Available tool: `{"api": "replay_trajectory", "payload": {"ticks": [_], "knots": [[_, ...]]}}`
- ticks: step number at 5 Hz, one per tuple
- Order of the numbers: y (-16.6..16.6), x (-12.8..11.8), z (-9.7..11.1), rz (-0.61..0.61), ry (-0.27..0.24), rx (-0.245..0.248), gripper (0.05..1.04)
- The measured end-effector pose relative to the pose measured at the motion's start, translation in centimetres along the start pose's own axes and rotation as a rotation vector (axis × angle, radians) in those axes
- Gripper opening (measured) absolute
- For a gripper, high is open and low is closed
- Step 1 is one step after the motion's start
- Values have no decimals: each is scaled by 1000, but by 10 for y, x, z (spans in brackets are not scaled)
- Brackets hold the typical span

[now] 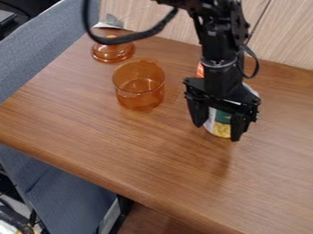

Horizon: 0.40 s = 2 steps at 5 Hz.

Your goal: Moved the yellow and green can to the top right of the table

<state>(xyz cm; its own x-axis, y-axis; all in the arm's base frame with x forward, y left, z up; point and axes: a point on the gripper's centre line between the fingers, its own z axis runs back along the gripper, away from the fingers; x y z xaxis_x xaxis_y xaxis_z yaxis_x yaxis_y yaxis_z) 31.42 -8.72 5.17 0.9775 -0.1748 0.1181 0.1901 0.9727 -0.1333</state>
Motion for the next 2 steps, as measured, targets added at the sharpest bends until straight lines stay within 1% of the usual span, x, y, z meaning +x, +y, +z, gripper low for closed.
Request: {"api": "replay_trajectory", "payload": {"ticks": [1, 2], "knots": [[-3, 14, -6, 5, -11, 11, 1001], [-3, 27, -8, 15, -27, 19, 1001]]}}
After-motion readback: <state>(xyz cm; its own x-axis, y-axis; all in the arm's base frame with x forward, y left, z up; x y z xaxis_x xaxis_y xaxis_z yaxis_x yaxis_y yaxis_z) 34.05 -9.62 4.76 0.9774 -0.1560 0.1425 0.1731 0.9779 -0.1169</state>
